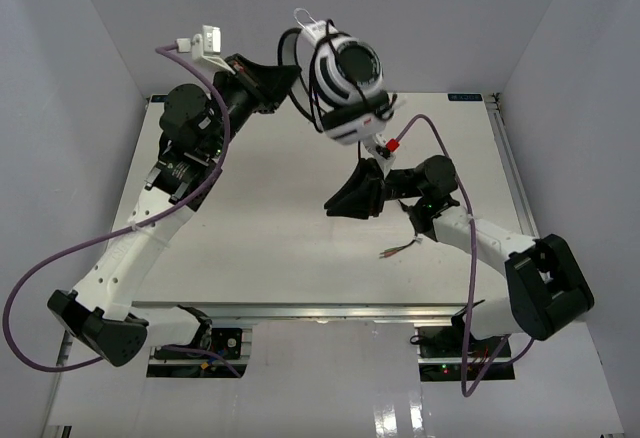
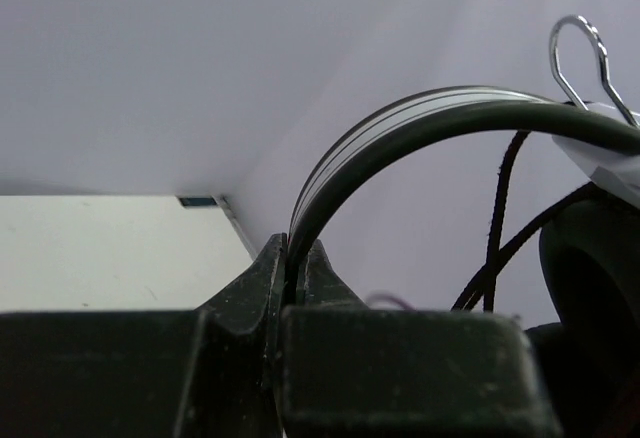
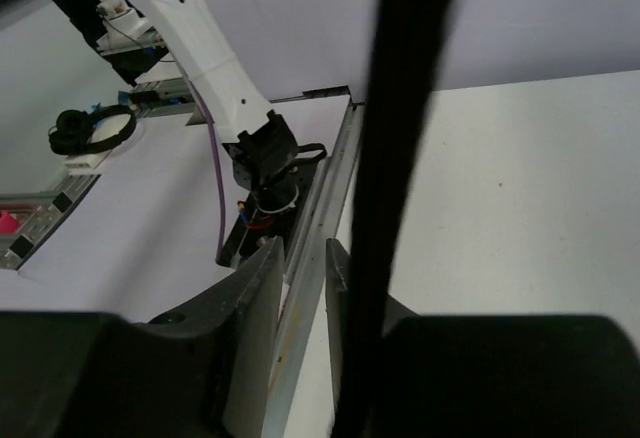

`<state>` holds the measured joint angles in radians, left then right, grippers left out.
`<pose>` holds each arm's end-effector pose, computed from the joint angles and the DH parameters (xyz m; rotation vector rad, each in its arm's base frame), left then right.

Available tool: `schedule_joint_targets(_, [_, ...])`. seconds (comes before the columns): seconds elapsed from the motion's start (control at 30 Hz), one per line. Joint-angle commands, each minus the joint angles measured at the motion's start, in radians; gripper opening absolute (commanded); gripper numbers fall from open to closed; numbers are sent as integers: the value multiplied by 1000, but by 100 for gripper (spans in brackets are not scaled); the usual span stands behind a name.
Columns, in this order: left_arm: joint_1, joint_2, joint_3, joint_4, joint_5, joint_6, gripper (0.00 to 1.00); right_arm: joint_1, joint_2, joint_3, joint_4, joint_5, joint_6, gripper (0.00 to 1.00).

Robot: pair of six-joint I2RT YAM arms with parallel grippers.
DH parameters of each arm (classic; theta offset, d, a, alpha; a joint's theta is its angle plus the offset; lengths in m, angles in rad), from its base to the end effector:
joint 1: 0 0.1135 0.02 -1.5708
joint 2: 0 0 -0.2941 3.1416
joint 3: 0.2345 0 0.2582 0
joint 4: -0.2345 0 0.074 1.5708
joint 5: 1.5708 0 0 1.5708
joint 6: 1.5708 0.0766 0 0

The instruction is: Wrap the headphones

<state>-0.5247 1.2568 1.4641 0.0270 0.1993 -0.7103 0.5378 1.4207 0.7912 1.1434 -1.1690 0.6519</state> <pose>0.2586 -0.1672 0.5382 0.0478 1.4393 -1.1643 0.2257 0.2167 0.3560 -1.1217 1.1099 1.5743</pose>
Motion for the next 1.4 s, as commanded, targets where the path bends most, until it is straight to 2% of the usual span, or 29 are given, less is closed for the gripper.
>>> schedule_joint_targets(0.0, [8,-33,91,-64,-580,-86,0,27,-100,-40,-85,28,-103,27])
schedule_joint_targets(0.13, [8,41,196,-215,-794,8,0,25,-122,-9,-208,67,-169,8])
schedule_joint_targets(0.17, [8,97,223,-243,-828,132,0,21,-127,57,-315,90,-230,8])
schedule_joint_targets(0.2, [8,129,250,-284,-855,174,0,19,-132,115,-463,145,-327,8])
schedule_joint_targets(0.27, [10,182,265,-321,-905,321,0,27,-149,236,-901,295,-604,8])
schedule_joint_targets(0.3, [11,201,255,-328,-921,384,0,31,-156,285,-1052,363,-726,8])
schedule_joint_targets(0.43, [8,272,182,-341,-960,572,0,58,-163,435,-1325,610,-1010,8])
schedule_joint_targets(0.53, [-18,334,135,-351,-917,666,0,122,-111,578,-1496,781,-1179,8])
schedule_joint_targets(0.67, [-106,402,100,-429,-838,789,0,211,-60,623,-1486,1234,-1394,8])
schedule_joint_targets(0.73, [-153,379,35,-435,-766,854,0,211,-50,603,-1425,1363,-1479,8])
schedule_joint_targets(0.77, [-162,359,-16,-433,-685,865,0,211,-51,565,-1394,1443,-1546,8])
schedule_joint_targets(0.87, [-162,230,-147,-406,-496,893,0,195,-66,470,-1248,1530,-1655,8])
schedule_joint_targets(1.0, [-155,95,-211,-392,-276,869,0,152,-63,381,-1177,1495,-1641,8])
schedule_joint_targets(1.1, [-152,18,-217,-387,-202,803,0,86,-63,369,-1163,1376,-1547,8])
schedule_joint_targets(1.2, [-149,-15,-199,-384,-115,724,0,21,-69,358,-1163,1205,-1444,8])
schedule_joint_targets(1.3, [-148,-36,-167,-358,-53,623,0,-54,-79,333,-1163,937,-1313,8])
schedule_joint_targets(1.37, [-147,-28,-135,-350,-60,575,0,-88,-99,302,-1155,779,-1219,8])
